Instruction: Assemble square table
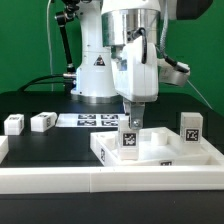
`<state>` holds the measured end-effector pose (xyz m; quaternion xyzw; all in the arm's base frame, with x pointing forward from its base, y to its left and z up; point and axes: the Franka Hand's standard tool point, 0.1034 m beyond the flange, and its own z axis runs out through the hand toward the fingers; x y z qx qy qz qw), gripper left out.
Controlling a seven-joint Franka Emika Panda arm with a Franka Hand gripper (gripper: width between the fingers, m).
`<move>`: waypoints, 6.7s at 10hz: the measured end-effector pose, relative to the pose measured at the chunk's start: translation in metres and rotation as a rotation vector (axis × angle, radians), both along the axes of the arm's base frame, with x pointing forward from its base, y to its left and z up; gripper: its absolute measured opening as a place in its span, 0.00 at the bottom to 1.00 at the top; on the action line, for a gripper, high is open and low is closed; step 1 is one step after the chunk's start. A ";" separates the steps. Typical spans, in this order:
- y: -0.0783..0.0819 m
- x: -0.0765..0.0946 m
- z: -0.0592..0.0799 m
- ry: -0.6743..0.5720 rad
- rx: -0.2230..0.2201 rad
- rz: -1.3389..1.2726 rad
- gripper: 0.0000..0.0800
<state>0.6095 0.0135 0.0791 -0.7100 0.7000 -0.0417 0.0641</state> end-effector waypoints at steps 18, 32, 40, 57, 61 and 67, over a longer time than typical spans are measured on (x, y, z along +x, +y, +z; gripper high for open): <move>-0.010 0.002 0.000 -0.036 -0.215 1.413 0.81; -0.011 0.001 0.001 -0.030 -0.072 0.474 0.36; 0.002 0.001 0.000 -0.021 0.089 -0.339 0.36; 0.002 0.004 0.000 -0.046 -0.074 0.691 0.81; -0.006 0.004 -0.002 -0.047 -0.131 0.979 0.81; -0.007 0.004 -0.002 -0.041 -0.171 1.137 0.53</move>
Offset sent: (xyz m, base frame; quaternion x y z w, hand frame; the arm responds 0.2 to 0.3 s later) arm 0.0011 0.0074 0.0004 -0.0180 -0.0111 -0.2004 0.9795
